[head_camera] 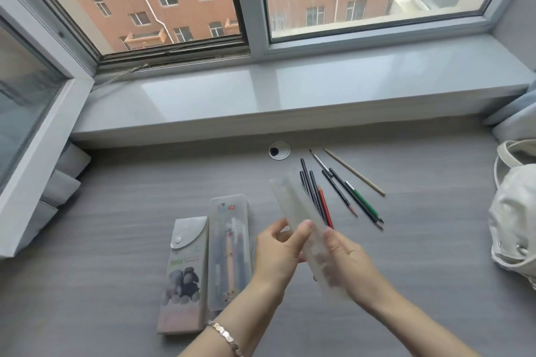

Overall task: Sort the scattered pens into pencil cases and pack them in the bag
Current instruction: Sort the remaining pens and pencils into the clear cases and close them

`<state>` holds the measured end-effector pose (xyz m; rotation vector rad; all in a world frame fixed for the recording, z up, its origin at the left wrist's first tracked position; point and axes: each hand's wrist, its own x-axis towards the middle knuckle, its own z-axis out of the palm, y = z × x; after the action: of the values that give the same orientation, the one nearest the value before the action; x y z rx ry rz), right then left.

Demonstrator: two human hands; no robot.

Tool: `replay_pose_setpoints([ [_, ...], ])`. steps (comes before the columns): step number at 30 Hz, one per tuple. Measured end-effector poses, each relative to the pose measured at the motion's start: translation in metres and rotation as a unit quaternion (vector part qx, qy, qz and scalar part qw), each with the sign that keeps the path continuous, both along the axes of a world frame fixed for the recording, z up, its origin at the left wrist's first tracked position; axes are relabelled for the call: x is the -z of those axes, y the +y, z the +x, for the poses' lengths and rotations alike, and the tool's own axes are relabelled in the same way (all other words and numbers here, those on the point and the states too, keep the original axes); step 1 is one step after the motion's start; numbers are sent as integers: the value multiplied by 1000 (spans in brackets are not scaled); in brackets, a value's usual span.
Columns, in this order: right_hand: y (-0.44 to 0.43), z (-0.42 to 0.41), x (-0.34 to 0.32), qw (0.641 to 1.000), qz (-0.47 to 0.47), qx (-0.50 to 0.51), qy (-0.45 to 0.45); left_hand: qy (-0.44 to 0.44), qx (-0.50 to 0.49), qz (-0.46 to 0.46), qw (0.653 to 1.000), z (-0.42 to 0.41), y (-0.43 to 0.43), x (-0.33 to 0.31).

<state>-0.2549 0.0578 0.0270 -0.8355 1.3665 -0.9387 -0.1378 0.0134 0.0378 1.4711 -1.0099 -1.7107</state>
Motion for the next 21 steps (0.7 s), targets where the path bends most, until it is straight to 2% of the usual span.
replay_pose_setpoints([
  [3, -3, -17, -7, 987, 88, 41, -131, 10, 10, 5, 1000, 7, -6, 0],
  [5, -5, -29, -7, 962, 134, 43, -235, 46, -3, 48, 998, 11, -12, -2],
  [7, -7, -33, -4, 945, 161, 29, -284, 62, -11, 82, 995, 12, -13, -5],
  [9, -11, -31, 3, 964, 170, 5, -203, 32, -14, 82, 996, 12, -12, -3],
  [12, -26, -35, 24, 991, 114, 8, 65, -1, -28, 93, 995, 13, -12, -3],
  [14, -44, -50, 45, 962, 65, 31, 264, -40, -35, 87, 995, 15, -14, -5],
  [16, -63, -66, 56, 914, 52, 31, 402, -76, -40, 69, 994, 16, -16, 0],
  [21, -95, -74, 71, 822, 101, -64, 556, -120, -35, 68, 990, 14, -20, 4],
])
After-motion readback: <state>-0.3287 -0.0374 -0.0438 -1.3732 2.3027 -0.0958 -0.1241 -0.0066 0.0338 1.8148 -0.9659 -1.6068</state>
